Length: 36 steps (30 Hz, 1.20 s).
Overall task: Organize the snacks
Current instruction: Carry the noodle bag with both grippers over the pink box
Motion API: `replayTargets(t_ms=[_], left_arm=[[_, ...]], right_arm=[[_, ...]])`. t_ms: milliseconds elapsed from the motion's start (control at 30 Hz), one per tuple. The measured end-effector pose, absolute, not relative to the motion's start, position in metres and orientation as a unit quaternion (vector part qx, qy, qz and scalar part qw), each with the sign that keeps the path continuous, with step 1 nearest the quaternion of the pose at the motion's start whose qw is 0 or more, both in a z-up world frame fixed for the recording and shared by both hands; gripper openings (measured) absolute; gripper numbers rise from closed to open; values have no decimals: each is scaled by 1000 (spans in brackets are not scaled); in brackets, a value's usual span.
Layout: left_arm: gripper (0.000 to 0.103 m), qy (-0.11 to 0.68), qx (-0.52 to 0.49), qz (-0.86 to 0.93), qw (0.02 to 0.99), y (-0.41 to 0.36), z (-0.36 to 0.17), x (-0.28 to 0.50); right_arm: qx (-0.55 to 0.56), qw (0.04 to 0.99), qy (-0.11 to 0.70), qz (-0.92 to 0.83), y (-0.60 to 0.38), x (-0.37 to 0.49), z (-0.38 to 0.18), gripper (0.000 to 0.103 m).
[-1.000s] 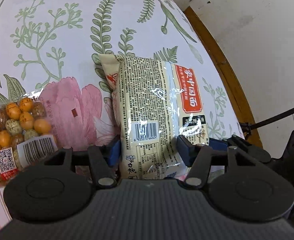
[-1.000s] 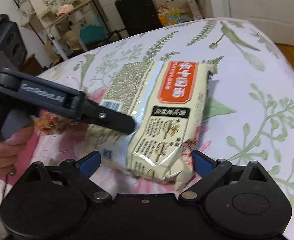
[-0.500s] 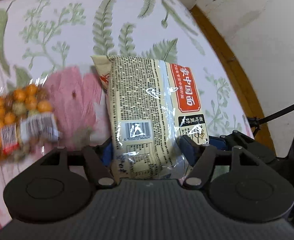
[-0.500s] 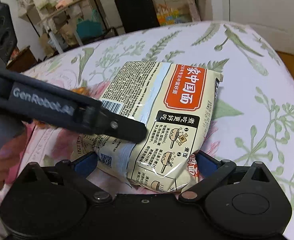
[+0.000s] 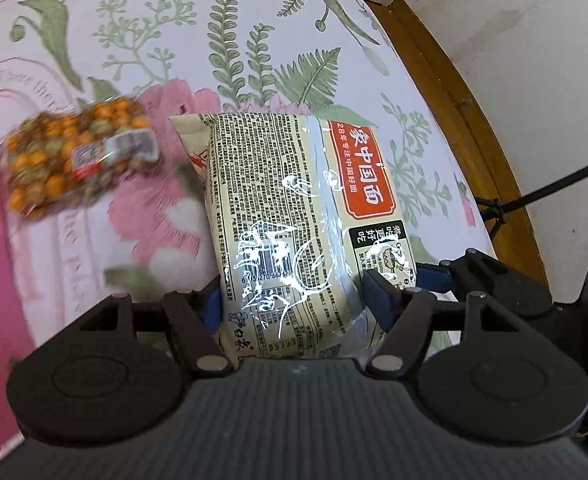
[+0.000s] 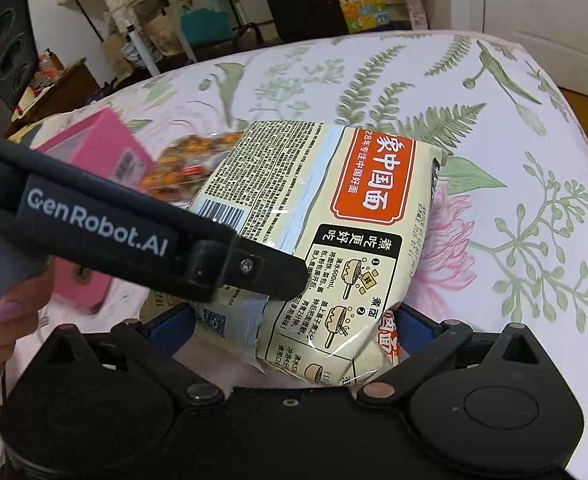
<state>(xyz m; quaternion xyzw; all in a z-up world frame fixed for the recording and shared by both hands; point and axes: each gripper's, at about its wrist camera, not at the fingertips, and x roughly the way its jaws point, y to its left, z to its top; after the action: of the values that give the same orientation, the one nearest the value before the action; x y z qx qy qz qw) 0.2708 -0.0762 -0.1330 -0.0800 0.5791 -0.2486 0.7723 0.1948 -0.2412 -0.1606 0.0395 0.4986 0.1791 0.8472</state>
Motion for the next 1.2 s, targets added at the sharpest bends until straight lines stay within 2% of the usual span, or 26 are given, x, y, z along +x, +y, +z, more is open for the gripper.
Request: replayTargets(t_ms=[467,733,933,1200], left_arm=[[68,570,-103,-231,782,23,-77,201],[68,527,-112,-206,817,97,-34,184],[68,514,-118,-177,831,163,-30,191],[68,538,-115,-122,826,226,-57,215]], right_arm=[[-63,829,478,283,-159,128,-102,103],[-59,829,446,331,-103,141,-58,102],[-48,821,442,358,-47,168,-57,99],[-13,792,479,379,19,202,-84,98]])
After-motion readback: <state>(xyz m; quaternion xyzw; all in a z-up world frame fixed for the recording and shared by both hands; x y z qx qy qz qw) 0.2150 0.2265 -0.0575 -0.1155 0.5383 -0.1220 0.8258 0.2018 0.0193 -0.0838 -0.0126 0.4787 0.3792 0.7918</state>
